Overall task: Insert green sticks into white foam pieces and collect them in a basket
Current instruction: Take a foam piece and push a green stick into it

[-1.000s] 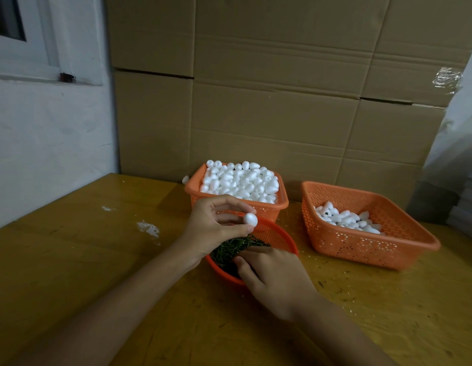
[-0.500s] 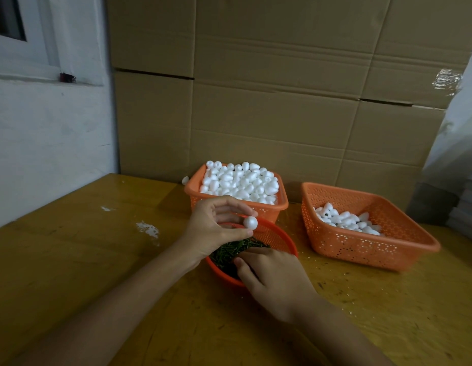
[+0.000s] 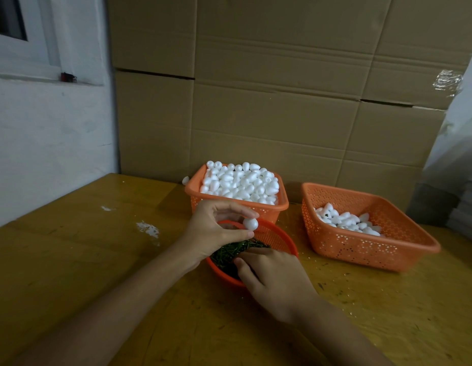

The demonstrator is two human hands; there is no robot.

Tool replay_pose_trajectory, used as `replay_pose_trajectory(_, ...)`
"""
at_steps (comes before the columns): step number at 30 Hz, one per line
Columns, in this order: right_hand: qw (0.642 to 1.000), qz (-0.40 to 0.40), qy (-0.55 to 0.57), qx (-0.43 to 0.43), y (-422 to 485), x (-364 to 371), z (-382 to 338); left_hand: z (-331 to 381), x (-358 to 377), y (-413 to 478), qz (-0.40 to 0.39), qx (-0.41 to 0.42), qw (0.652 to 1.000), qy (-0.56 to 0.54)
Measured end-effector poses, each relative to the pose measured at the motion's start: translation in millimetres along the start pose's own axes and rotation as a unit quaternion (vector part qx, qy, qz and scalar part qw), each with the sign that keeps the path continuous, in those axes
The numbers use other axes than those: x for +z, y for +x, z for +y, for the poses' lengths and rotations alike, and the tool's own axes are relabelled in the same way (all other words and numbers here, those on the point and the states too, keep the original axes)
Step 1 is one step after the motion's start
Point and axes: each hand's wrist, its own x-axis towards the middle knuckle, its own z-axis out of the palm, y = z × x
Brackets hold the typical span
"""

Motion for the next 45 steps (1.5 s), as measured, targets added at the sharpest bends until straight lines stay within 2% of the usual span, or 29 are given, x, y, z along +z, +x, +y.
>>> replay_pose_trajectory(23, 0.999, -0.024, 0.009, 0.027, 1, -4, -2, -1, 2, 1, 0.011, -0.018, 1.000, 0.013)
replay_pose_trajectory(33, 0.981, -0.074, 0.127, 0.125, 11, -13, 2, -1, 3, 0, 0.013, -0.022, 1.000, 0.003)
replay_pose_trajectory(45, 0.959, 0.027, 0.256, 0.121, 7, -11, 9, -1, 3, 1, 0.044, -0.025, 0.998, -0.031)
